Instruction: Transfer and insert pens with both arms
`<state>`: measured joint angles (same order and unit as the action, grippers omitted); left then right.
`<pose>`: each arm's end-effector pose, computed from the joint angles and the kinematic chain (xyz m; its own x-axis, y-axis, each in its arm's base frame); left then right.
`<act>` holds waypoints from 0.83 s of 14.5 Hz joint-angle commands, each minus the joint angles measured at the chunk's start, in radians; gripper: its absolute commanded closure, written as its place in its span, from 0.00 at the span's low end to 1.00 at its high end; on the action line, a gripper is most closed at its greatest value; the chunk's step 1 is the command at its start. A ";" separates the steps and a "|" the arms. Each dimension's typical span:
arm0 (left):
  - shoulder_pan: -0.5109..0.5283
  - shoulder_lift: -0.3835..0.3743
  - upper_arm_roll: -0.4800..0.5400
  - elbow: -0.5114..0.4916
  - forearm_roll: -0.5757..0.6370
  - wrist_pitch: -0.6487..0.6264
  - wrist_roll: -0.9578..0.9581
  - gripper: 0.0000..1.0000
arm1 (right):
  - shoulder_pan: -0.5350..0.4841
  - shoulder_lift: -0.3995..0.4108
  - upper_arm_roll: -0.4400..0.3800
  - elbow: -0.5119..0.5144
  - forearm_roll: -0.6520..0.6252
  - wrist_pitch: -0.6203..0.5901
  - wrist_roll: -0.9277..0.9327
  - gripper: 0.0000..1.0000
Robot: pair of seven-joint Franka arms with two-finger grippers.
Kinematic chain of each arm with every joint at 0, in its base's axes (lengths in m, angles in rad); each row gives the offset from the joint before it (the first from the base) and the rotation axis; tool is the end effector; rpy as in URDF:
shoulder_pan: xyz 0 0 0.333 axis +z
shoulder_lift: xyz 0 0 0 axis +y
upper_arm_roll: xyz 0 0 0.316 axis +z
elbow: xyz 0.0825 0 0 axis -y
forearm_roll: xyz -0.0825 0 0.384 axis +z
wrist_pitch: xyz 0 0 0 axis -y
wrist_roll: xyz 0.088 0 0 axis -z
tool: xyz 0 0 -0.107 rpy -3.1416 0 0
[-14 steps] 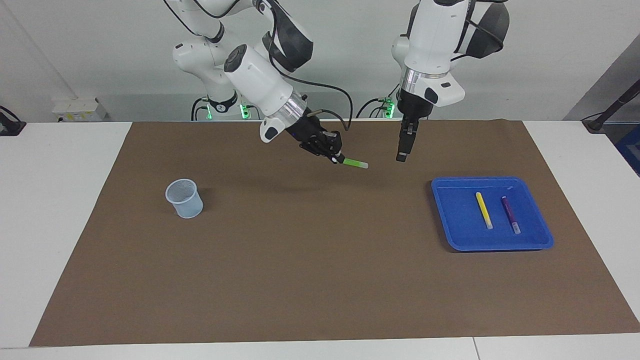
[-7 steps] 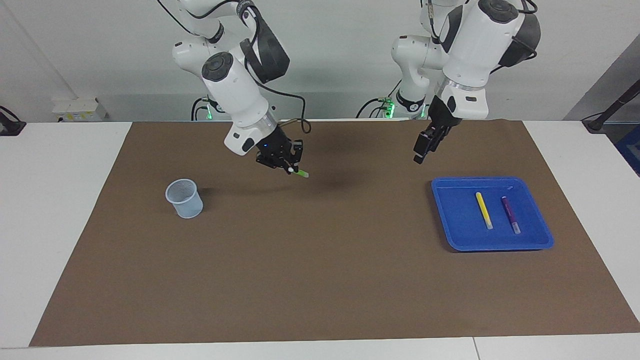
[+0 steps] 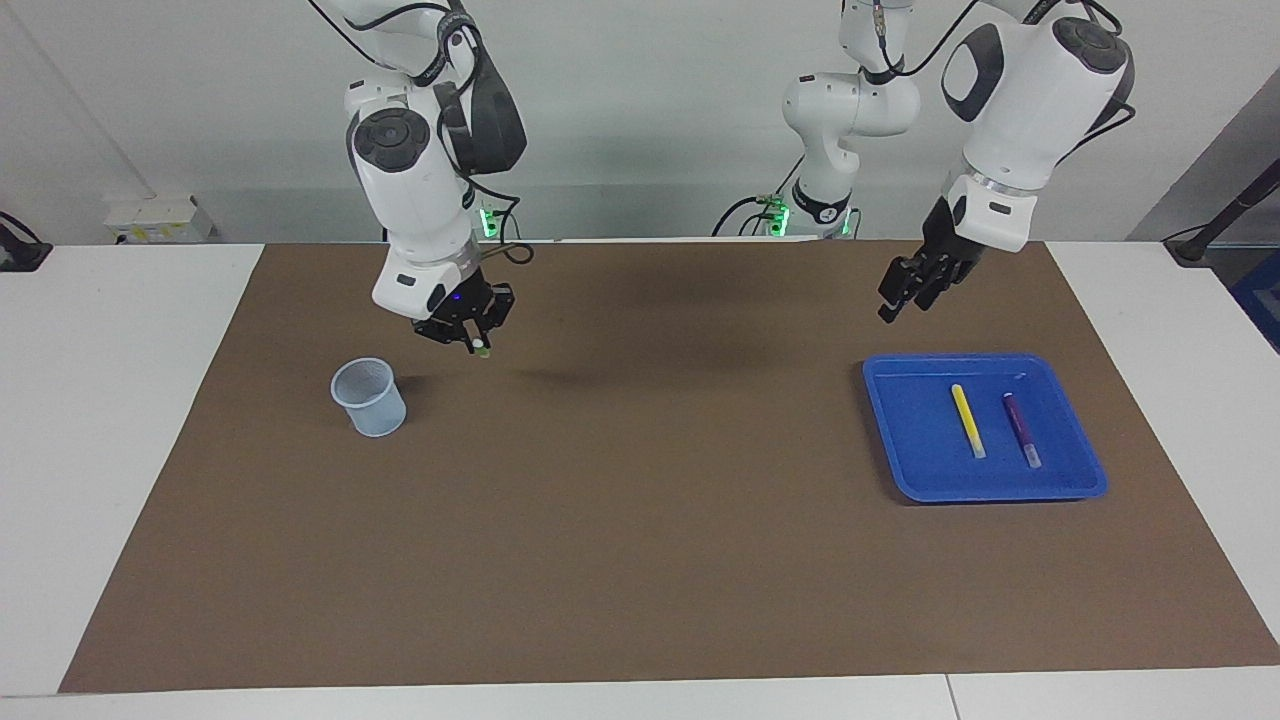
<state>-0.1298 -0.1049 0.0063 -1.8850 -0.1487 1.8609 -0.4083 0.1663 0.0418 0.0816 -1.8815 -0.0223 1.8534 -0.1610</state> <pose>0.5328 -0.0775 0.5581 0.9483 0.3171 0.0134 0.3108 -0.9362 0.1644 0.5481 0.1364 0.4773 0.9125 0.4028 -0.0717 0.4042 -0.9146 0.0061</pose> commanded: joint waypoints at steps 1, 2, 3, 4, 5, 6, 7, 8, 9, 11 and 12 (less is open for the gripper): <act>0.062 -0.045 -0.005 -0.060 -0.032 0.003 0.150 0.31 | -0.057 -0.019 0.014 -0.002 -0.074 -0.048 -0.132 1.00; 0.076 -0.044 -0.005 -0.068 -0.034 0.003 0.187 0.31 | -0.074 -0.019 0.014 -0.005 -0.102 -0.046 -0.170 1.00; 0.087 -0.041 -0.003 -0.074 -0.034 0.006 0.224 0.31 | -0.089 -0.019 0.015 -0.007 -0.128 -0.042 -0.213 1.00; 0.099 -0.036 -0.003 -0.086 -0.034 0.014 0.273 0.32 | -0.109 -0.019 0.015 -0.007 -0.148 -0.037 -0.271 1.00; 0.111 -0.030 -0.003 -0.097 -0.034 0.030 0.307 0.32 | -0.125 -0.019 0.015 -0.008 -0.154 -0.036 -0.305 1.00; 0.122 -0.029 -0.003 -0.114 -0.034 0.055 0.321 0.33 | -0.137 -0.019 0.015 -0.011 -0.157 -0.033 -0.331 1.00; 0.127 -0.023 -0.002 -0.127 -0.034 0.079 0.338 0.33 | -0.148 -0.019 0.015 -0.011 -0.160 -0.031 -0.351 1.00; 0.139 -0.007 -0.002 -0.131 -0.034 0.093 0.361 0.33 | -0.151 -0.017 0.015 -0.011 -0.171 -0.028 -0.360 1.00; 0.156 0.007 -0.002 -0.129 -0.034 0.103 0.384 0.33 | -0.152 -0.017 0.015 -0.016 -0.177 -0.016 -0.362 1.00; 0.179 0.045 -0.002 -0.129 -0.034 0.148 0.434 0.33 | -0.165 -0.017 0.015 -0.030 -0.177 0.019 -0.388 1.00; 0.183 0.059 -0.002 -0.129 -0.032 0.173 0.439 0.34 | -0.168 -0.017 0.015 -0.042 -0.177 0.048 -0.403 1.00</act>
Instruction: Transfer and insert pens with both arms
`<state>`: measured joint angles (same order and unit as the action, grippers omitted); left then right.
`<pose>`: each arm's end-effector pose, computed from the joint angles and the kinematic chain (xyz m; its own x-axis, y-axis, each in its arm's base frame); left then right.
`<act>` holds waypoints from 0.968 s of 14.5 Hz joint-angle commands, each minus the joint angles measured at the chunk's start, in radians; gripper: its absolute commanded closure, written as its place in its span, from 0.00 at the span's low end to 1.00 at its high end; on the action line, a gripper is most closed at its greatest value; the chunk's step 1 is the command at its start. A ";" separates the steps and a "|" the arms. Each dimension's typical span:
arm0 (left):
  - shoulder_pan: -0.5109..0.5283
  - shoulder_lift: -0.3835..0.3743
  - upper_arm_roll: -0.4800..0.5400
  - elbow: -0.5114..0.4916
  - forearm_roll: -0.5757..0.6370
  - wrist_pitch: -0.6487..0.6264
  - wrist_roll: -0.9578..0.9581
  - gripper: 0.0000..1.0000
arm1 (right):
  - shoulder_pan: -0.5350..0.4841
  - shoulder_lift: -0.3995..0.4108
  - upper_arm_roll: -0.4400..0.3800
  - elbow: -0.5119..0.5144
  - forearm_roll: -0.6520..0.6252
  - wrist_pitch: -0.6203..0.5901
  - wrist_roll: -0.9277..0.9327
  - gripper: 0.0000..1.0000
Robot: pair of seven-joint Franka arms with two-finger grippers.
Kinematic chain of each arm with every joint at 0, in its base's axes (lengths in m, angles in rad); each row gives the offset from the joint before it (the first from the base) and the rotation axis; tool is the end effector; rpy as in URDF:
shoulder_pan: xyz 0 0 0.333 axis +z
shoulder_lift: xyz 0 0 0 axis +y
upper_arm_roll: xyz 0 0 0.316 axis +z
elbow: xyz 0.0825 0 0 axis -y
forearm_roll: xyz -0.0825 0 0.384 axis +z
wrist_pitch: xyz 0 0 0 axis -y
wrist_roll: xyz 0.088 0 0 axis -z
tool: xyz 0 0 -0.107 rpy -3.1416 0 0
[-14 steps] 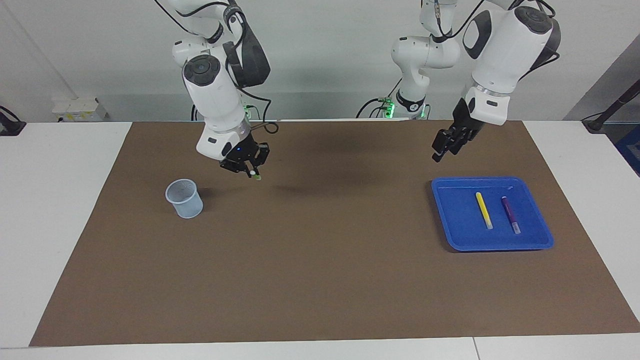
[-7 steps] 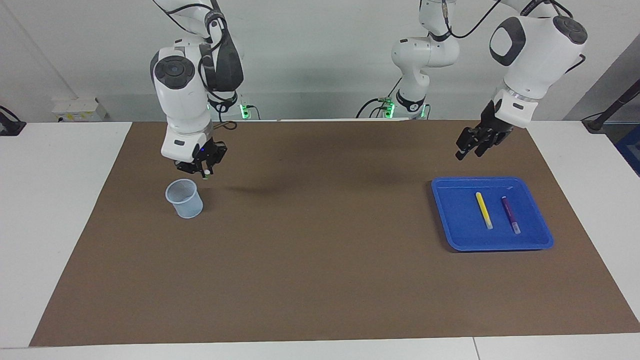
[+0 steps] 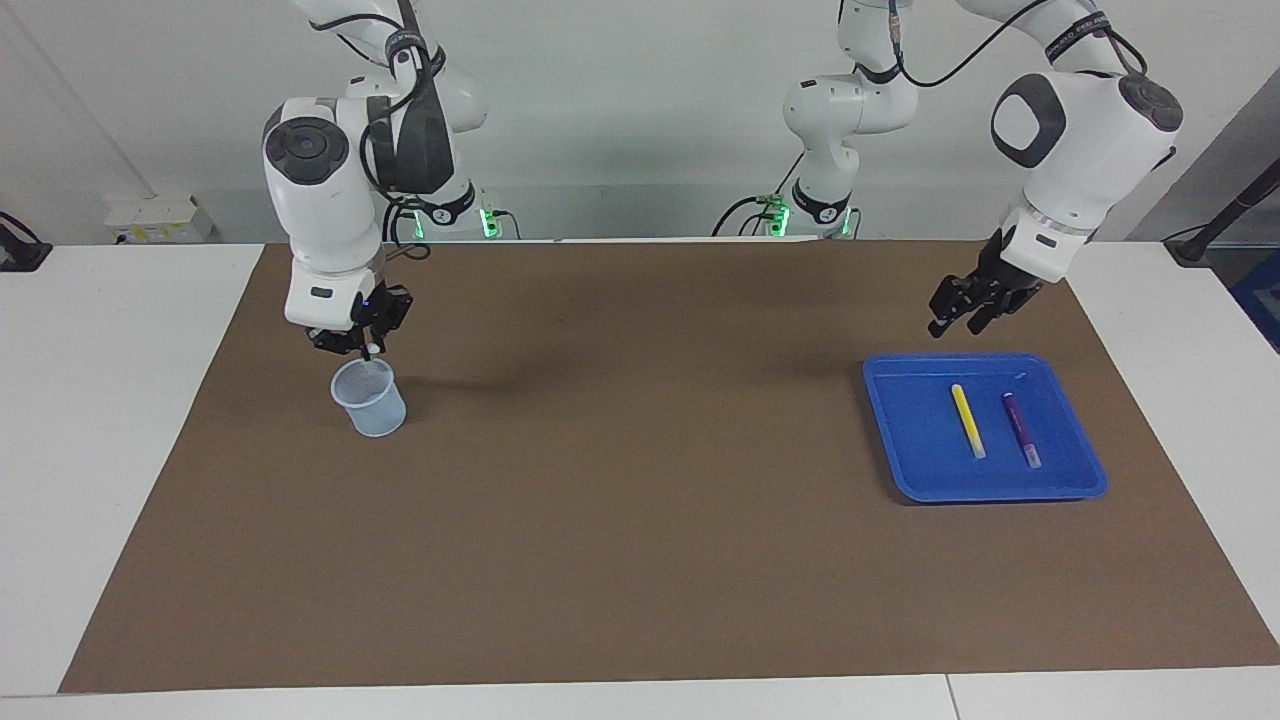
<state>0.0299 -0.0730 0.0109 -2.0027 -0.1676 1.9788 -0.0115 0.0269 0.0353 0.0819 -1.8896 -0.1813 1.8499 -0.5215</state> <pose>0.5412 0.0116 0.4948 0.9921 0.1181 0.0420 0.1101 -0.9814 0.1575 0.5608 0.0465 0.4781 0.7693 0.6207 -0.1513 0.6369 -0.7638 0.1049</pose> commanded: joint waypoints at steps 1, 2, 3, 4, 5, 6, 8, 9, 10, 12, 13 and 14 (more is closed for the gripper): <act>0.025 0.042 -0.005 -0.011 -0.013 0.077 0.045 0.34 | -0.031 -0.011 0.015 -0.042 -0.018 0.071 -0.043 1.00; 0.031 0.059 -0.005 -0.011 -0.013 0.098 0.059 0.34 | -0.035 -0.008 0.015 -0.043 -0.018 0.089 -0.045 1.00; 0.042 0.076 -0.005 -0.011 -0.013 0.123 0.085 0.34 | -0.035 -0.008 0.015 -0.055 -0.018 0.110 -0.045 1.00; 0.051 0.100 -0.005 -0.011 -0.013 0.149 0.111 0.34 | -0.036 -0.011 0.015 -0.071 -0.018 0.130 -0.045 1.00; 0.059 0.113 -0.005 -0.011 -0.013 0.170 0.126 0.34 | -0.041 -0.012 0.015 -0.086 -0.018 0.146 -0.045 1.00; 0.064 0.130 -0.005 -0.010 -0.013 0.190 0.136 0.35 | -0.045 -0.012 0.015 -0.103 -0.017 0.164 -0.043 1.00; 0.067 0.159 -0.005 -0.010 -0.013 0.235 0.154 0.35 | -0.054 -0.014 0.015 -0.129 -0.015 0.201 -0.045 1.00; 0.070 0.180 -0.005 -0.008 -0.012 0.256 0.165 0.35 | -0.061 -0.014 0.015 -0.138 -0.015 0.213 -0.045 1.00; 0.073 0.199 -0.005 -0.007 -0.012 0.274 0.176 0.35 | -0.061 -0.017 0.015 -0.150 -0.015 0.224 -0.043 1.00; 0.079 0.232 -0.005 -0.002 -0.012 0.311 0.206 0.35 | -0.062 -0.028 0.015 -0.173 -0.012 0.233 -0.038 0.60; 0.088 0.245 -0.005 -0.001 -0.012 0.325 0.215 0.35 | -0.064 -0.028 0.015 -0.174 -0.012 0.232 -0.037 0.39; 0.096 0.258 -0.005 0.001 -0.010 0.336 0.231 0.35 | -0.071 -0.028 0.015 -0.174 -0.012 0.229 -0.038 0.24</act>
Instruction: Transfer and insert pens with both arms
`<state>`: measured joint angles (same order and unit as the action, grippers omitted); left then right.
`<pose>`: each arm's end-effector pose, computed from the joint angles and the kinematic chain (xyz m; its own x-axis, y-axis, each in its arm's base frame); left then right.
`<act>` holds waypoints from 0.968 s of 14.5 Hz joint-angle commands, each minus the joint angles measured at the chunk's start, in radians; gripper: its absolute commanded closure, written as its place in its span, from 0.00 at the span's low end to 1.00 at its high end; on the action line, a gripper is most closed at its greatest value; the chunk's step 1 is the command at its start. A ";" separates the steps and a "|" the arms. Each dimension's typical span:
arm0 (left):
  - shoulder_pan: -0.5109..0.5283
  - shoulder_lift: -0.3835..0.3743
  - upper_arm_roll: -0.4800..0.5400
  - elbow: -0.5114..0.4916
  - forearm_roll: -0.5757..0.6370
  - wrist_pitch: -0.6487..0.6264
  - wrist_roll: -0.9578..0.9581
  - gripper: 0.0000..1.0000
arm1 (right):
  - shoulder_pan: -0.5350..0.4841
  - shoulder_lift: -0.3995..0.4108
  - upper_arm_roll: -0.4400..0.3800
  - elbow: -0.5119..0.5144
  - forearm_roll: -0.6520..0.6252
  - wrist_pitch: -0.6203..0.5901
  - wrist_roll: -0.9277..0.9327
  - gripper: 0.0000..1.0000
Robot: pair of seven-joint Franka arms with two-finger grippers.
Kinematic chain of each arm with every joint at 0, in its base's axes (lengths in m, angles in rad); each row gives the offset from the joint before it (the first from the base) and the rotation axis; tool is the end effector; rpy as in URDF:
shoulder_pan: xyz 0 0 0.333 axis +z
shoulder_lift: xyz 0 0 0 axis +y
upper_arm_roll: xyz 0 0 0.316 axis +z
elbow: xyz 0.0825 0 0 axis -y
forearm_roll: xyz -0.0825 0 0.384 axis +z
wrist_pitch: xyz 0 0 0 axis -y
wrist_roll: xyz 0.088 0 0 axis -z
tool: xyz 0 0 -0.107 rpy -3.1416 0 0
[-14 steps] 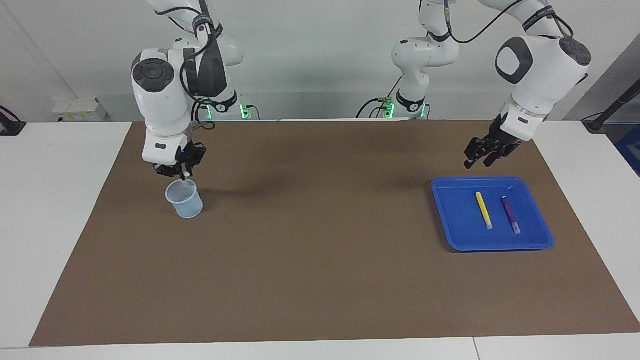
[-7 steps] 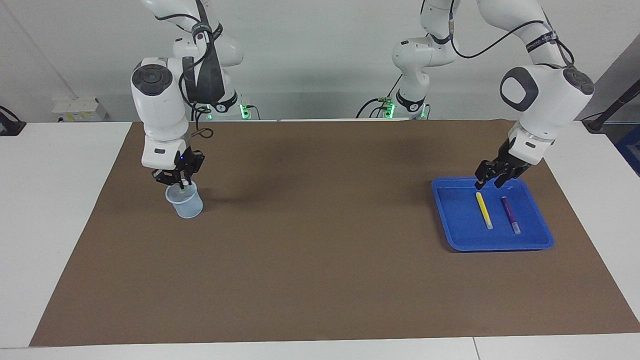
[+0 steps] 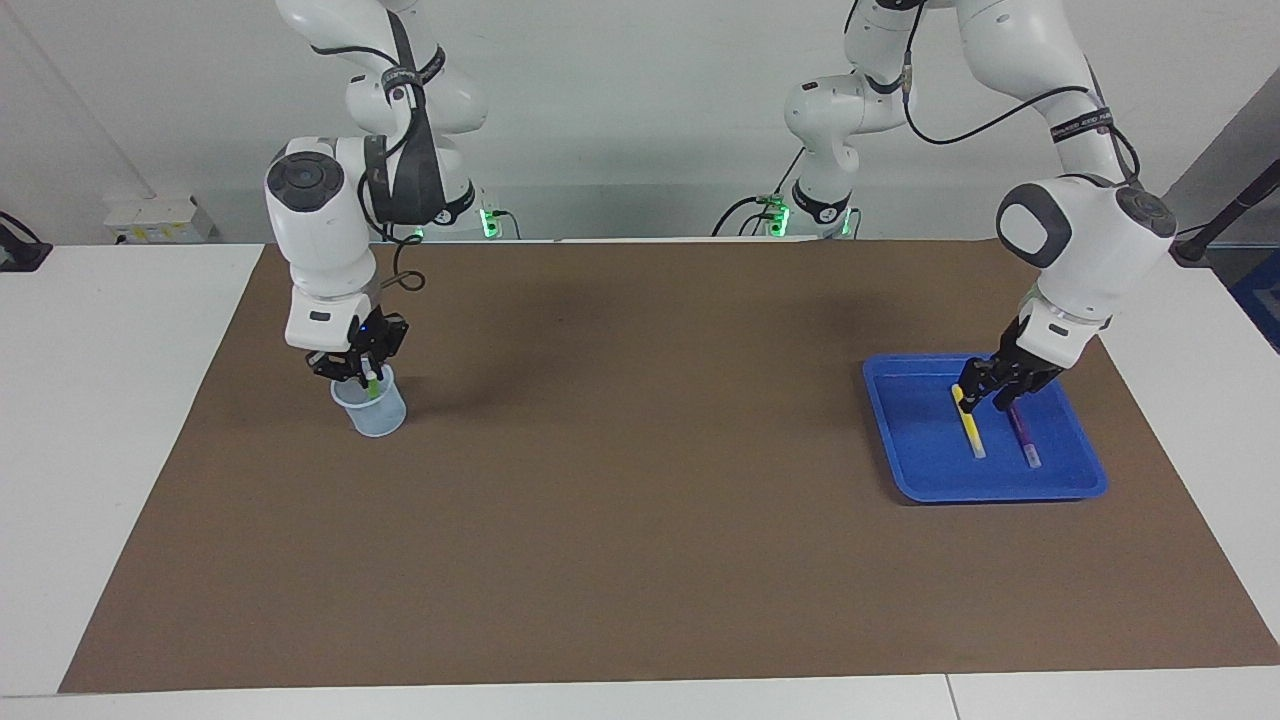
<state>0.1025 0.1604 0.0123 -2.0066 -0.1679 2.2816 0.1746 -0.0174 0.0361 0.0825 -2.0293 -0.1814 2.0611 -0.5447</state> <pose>0.5924 0.0641 0.3885 0.9904 0.0495 0.1290 0.0345 -0.9927 0.1157 0.5584 0.0265 0.4296 0.7682 0.6339 -0.0899 0.6401 -0.7576 0.1278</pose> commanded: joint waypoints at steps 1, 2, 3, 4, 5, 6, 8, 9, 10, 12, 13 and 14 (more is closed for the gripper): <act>0.026 0.034 -0.006 0.008 -0.010 0.045 0.055 0.35 | -0.038 -0.028 0.014 -0.031 -0.012 0.011 -0.018 0.14; 0.026 0.047 -0.006 0.015 -0.009 0.050 0.060 0.34 | -0.038 -0.030 0.014 -0.025 -0.012 0.002 -0.021 0.13; 0.026 0.062 -0.006 0.029 -0.005 0.050 0.060 0.33 | -0.036 -0.036 0.014 -0.019 -0.012 -0.013 -0.021 0.13; 0.026 0.074 -0.006 0.040 -0.004 0.048 0.063 0.32 | -0.035 -0.041 0.014 -0.006 -0.010 -0.030 -0.021 0.13; 0.028 0.083 -0.006 0.046 -0.002 0.053 0.071 0.31 | -0.030 -0.042 0.014 0.003 -0.003 -0.048 -0.020 0.13; 0.032 0.096 -0.006 0.060 -0.001 0.053 0.083 0.31 | -0.026 -0.042 0.016 0.020 0.000 -0.065 -0.015 0.13; 0.034 0.122 -0.006 0.078 -0.001 0.061 0.094 0.31 | -0.021 -0.042 0.016 0.032 0.058 -0.076 -0.009 0.12; 0.034 0.128 -0.006 0.080 -0.001 0.076 0.094 0.31 | -0.021 -0.042 0.016 0.035 0.112 -0.076 -0.008 0.05; 0.034 0.136 -0.006 0.080 -0.001 0.084 0.094 0.30 | -0.021 -0.042 0.016 0.037 0.159 -0.076 -0.003 0.00; 0.042 0.140 -0.006 0.083 -0.001 0.090 0.106 0.29 | -0.018 -0.042 0.017 0.052 0.221 -0.084 0.038 0.00; 0.043 0.146 -0.006 0.083 -0.001 0.097 0.108 0.29 | 0.002 -0.041 0.019 0.066 0.244 -0.097 0.081 0.00; 0.043 0.154 -0.006 0.083 -0.001 0.108 0.106 0.29 | 0.025 -0.041 0.019 0.078 0.252 -0.099 0.135 0.00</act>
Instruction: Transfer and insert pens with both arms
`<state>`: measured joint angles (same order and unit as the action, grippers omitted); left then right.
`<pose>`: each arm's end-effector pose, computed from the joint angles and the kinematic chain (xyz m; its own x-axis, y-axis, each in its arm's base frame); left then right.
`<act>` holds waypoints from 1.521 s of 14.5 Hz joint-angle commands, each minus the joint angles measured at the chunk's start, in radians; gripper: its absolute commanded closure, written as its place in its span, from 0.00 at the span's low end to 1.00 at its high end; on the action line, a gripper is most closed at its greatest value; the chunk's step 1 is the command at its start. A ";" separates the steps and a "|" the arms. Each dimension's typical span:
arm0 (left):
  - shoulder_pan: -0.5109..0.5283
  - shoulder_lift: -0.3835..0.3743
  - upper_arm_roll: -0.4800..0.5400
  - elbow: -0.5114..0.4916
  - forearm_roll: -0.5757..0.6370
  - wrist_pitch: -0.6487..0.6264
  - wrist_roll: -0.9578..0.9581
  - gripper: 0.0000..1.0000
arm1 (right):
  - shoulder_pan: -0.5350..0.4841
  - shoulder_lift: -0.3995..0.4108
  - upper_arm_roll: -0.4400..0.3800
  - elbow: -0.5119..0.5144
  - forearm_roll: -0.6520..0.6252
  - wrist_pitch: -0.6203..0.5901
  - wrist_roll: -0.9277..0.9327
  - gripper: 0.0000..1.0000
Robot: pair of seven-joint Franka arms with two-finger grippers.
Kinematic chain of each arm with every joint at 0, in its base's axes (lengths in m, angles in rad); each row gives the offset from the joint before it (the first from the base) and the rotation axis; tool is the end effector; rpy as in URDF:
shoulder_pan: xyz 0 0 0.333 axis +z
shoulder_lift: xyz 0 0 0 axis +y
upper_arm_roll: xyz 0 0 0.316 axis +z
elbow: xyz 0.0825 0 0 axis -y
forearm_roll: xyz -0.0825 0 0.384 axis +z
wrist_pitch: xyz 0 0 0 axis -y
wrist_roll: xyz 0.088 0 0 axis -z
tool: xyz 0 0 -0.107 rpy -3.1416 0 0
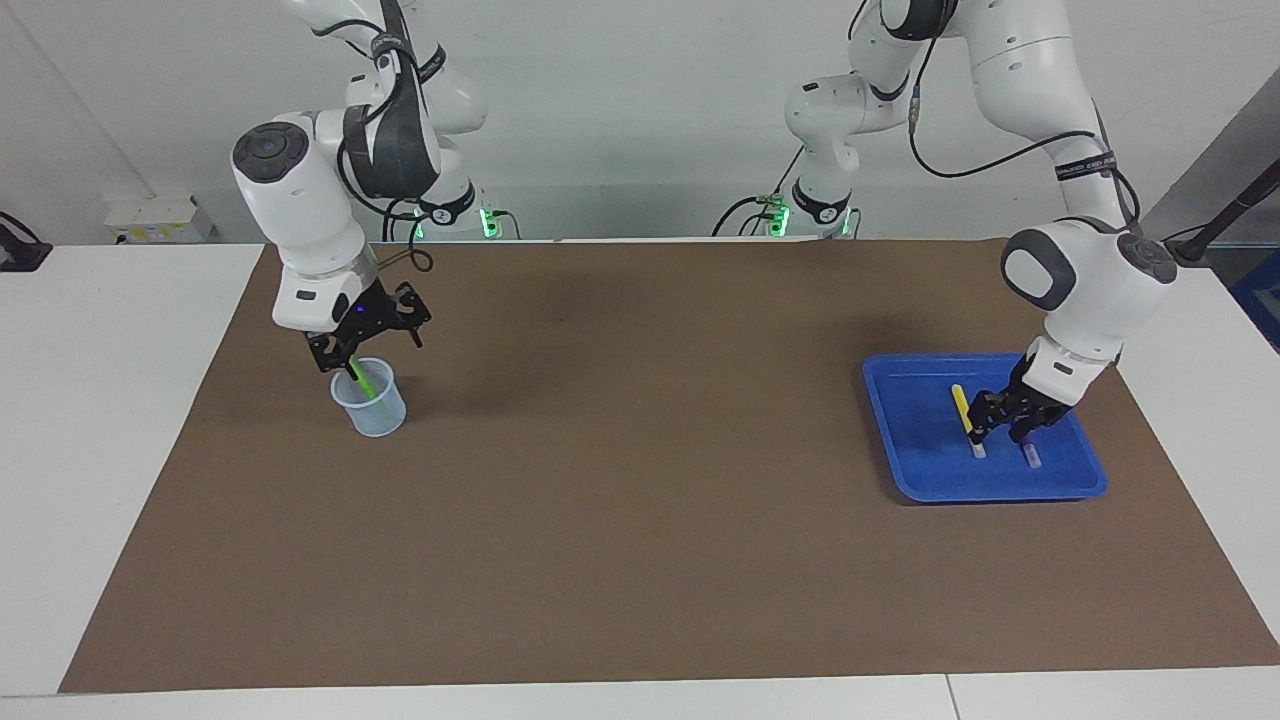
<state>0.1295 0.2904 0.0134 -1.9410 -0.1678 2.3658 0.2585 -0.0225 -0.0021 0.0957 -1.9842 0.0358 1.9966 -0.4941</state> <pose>0.6190 0.0866 0.3476 0.9879 0.0028 0.1551 -0.0115 -0.9957 0.0915 0.5547 0.0429 0.4656 0.8509 0.5246 0.0280 0.5252 -0.8507 -0.0219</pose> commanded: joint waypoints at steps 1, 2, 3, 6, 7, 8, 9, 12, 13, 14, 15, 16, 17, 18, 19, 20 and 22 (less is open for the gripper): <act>0.018 0.026 -0.007 0.017 -0.001 0.029 0.024 0.29 | 0.051 -0.004 0.007 0.034 0.035 -0.035 0.138 0.00; 0.018 0.029 -0.007 0.017 -0.001 0.029 0.027 0.29 | 0.073 -0.003 0.010 0.045 0.036 -0.035 0.196 0.00; 0.018 0.030 -0.007 0.017 -0.001 0.033 0.030 0.29 | 0.096 -0.003 0.010 0.050 0.036 -0.033 0.248 0.00; 0.018 0.050 -0.007 0.016 -0.001 0.058 0.042 0.30 | 0.130 -0.003 0.010 0.054 0.116 -0.024 0.379 0.00; 0.018 0.052 -0.007 0.016 -0.001 0.059 0.044 0.30 | 0.130 -0.003 0.010 0.053 0.156 -0.018 0.422 0.00; 0.018 0.053 -0.007 0.014 -0.001 0.059 0.044 0.30 | 0.134 -0.003 0.010 0.053 0.183 -0.012 0.474 0.00; 0.018 0.053 -0.007 0.011 -0.001 0.061 0.044 0.30 | 0.150 -0.003 0.010 0.051 0.212 0.000 0.530 0.00; 0.018 0.070 -0.007 0.008 -0.001 0.072 0.062 0.31 | 0.203 0.002 0.010 0.041 0.255 0.056 0.678 0.00; 0.019 0.072 -0.007 0.007 -0.001 0.072 0.071 0.31 | 0.222 0.002 0.010 0.041 0.294 0.071 0.742 0.00; 0.021 0.075 -0.007 0.005 -0.001 0.073 0.074 0.32 | 0.225 0.002 0.010 0.039 0.333 0.085 0.794 0.00; 0.022 0.076 -0.007 0.002 -0.001 0.081 0.074 0.32 | 0.231 0.004 0.010 0.038 0.360 0.093 0.825 0.00; 0.022 0.082 -0.007 -0.003 -0.001 0.084 0.074 0.33 | 0.237 0.004 0.010 0.039 0.374 0.097 0.842 0.00; 0.022 0.084 -0.007 -0.006 -0.001 0.084 0.079 0.34 | 0.239 0.004 0.010 0.039 0.387 0.099 0.859 0.00; 0.028 0.084 -0.007 -0.012 -0.001 0.082 0.094 0.34 | 0.240 0.004 0.010 0.038 0.410 0.108 0.882 0.00; 0.035 0.084 -0.007 -0.013 -0.001 0.078 0.100 0.34 | 0.259 0.005 0.010 0.039 0.432 0.120 0.913 0.00; 0.036 0.082 -0.007 -0.013 -0.001 0.067 0.099 0.34 | 0.271 0.005 0.010 0.038 0.446 0.138 0.952 0.00; 0.036 0.079 -0.006 -0.015 -0.001 0.041 0.099 0.39 | 0.288 0.008 0.010 0.039 0.447 0.168 1.023 0.00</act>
<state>0.1537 0.3743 0.0135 -1.9463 -0.1678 2.4208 0.3374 0.2457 0.0034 0.1074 -1.9391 0.4572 2.1299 0.4696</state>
